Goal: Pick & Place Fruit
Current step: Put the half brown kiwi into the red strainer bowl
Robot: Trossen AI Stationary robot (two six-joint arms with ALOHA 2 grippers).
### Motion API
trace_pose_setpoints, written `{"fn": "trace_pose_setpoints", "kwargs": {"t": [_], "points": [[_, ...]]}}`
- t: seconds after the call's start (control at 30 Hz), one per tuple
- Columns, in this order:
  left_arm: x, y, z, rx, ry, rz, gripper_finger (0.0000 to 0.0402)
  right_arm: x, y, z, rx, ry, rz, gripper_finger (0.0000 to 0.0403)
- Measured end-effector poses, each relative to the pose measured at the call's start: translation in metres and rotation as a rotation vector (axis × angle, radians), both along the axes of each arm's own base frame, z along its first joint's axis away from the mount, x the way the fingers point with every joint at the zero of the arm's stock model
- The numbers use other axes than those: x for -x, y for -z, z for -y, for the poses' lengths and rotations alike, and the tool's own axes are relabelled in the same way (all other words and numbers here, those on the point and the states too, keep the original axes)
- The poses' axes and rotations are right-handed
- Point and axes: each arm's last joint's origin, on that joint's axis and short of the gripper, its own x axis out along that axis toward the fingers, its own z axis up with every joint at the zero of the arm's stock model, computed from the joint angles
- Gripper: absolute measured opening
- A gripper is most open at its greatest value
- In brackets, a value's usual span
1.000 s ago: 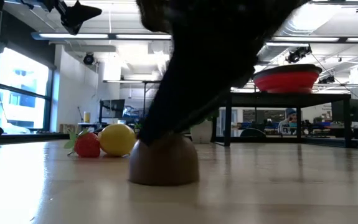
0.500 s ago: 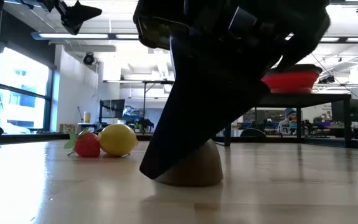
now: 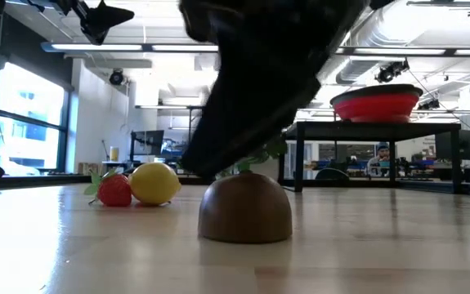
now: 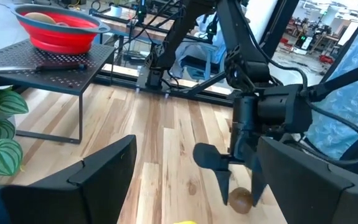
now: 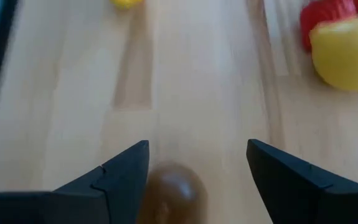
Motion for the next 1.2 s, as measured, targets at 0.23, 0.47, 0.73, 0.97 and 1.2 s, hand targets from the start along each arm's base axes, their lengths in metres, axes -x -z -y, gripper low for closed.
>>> {"fn": "trace_pose_setpoints", "kwargs": {"t": [0.23,0.47,0.73,0.97,1.2], "points": [[0.000,0.001,0.000,0.001,0.000,-0.006,0.0326,0.007,0.000,-0.004,-0.026,-0.038,-0.064,0.0263],[0.000,0.001,0.000,0.001,0.001,-0.006,0.0326,0.009,0.001,-0.007,-0.057,-0.047,-0.085,0.0263],[0.000,0.001,0.000,0.001,0.001,-0.006,0.0326,0.011,0.002,-0.006,-0.050,-0.045,-0.108,0.0263],[0.000,0.001,0.000,0.001,0.001,-0.006,0.0326,0.010,0.008,-0.007,-0.043,-0.043,-0.119,0.0263],[0.000,0.001,0.000,0.001,0.001,-0.006,0.0326,0.010,0.013,-0.009,-0.039,-0.029,-0.126,0.0263]]}}
